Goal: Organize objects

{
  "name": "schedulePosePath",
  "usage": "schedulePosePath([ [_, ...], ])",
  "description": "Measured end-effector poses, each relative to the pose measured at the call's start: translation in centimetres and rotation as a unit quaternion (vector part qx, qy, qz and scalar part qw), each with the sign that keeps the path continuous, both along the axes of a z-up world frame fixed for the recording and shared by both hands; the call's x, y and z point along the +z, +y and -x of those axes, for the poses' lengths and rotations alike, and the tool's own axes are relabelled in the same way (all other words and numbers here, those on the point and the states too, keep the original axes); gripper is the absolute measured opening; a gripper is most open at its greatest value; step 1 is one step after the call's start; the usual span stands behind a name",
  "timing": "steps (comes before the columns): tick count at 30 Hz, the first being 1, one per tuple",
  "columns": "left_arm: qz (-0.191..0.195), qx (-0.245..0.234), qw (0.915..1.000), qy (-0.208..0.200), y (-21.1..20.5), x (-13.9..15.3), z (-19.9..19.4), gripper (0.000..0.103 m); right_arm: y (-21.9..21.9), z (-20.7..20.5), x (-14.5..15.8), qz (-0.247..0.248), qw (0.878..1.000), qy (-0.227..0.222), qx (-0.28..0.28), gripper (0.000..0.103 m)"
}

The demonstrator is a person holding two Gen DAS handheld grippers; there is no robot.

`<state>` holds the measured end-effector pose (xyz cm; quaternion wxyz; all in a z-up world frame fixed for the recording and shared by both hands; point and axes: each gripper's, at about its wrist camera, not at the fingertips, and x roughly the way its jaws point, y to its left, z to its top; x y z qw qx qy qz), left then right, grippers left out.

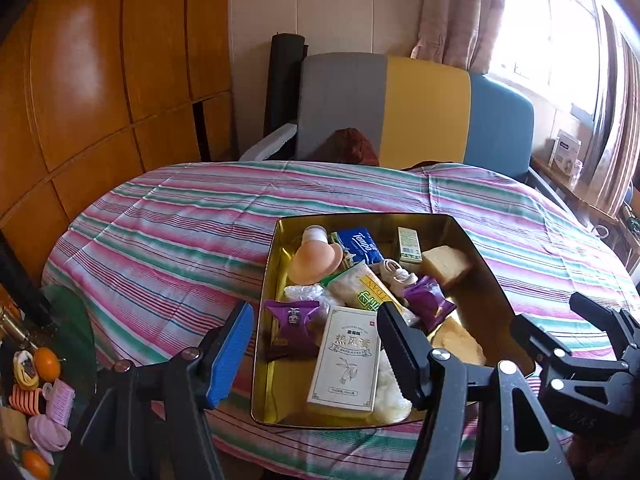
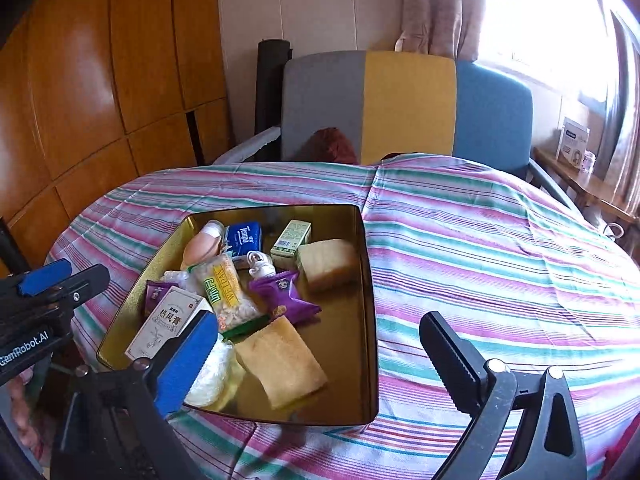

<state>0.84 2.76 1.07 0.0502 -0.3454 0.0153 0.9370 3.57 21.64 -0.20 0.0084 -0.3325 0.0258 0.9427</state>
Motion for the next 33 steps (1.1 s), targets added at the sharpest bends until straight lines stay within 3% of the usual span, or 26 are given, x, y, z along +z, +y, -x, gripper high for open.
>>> schedulePosePath([
  [25,-0.001,0.024,0.9996,-0.011,-1.4,-0.9,0.4,0.065,-1.8,0.9,-0.3,-0.022,1.0,-0.004,0.011,0.102],
  [33,-0.005,0.022,0.9998,0.002,-1.5,-0.7,0.3,0.063,-1.9,1.3,-0.8,-0.019,1.0,-0.012,0.013,0.102],
])
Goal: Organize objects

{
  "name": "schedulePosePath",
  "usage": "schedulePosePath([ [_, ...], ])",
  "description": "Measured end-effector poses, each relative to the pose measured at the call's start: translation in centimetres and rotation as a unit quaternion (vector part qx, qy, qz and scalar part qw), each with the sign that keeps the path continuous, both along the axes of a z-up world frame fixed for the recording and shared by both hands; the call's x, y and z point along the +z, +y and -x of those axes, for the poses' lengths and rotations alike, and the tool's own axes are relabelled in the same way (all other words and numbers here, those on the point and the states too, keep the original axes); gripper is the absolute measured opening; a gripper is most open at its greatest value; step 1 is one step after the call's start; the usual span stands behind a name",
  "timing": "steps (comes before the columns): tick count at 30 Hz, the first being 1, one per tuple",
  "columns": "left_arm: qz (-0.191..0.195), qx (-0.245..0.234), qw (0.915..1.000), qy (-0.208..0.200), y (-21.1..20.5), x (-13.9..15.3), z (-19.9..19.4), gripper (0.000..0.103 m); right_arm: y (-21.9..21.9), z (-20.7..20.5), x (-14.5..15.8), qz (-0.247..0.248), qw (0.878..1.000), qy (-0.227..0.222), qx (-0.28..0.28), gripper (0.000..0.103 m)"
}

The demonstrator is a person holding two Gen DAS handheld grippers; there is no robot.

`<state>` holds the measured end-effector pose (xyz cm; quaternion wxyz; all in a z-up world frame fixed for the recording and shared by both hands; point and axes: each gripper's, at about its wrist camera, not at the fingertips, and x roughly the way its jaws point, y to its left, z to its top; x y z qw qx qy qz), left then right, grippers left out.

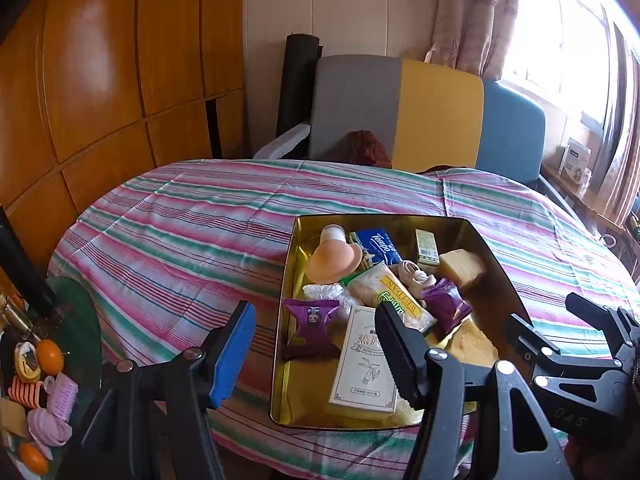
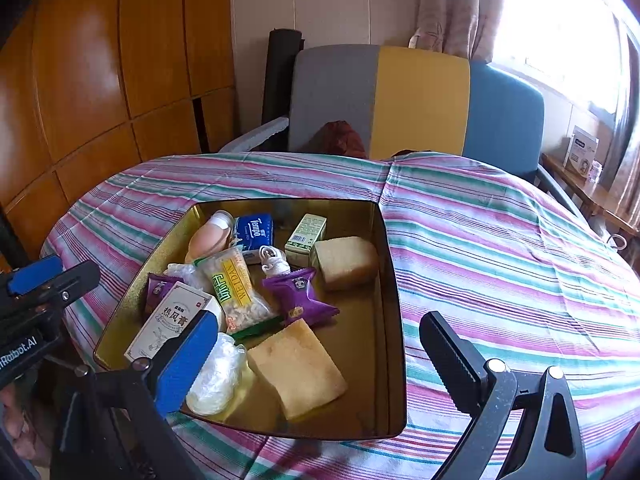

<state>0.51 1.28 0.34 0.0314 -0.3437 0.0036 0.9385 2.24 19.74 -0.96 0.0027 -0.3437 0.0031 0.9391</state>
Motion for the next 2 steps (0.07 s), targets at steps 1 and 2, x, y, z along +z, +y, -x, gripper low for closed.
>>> schedulePosePath([
  [1,0.001,0.0,1.0,-0.001,0.04,-0.04,0.04,0.063,0.03,-0.01,0.01,0.0,1.0,0.001,0.0,0.102],
  [2,0.002,-0.001,1.0,-0.003,0.07,-0.07,0.1,0.063,0.1,-0.04,0.04,0.0,1.0,0.002,0.0,0.102],
])
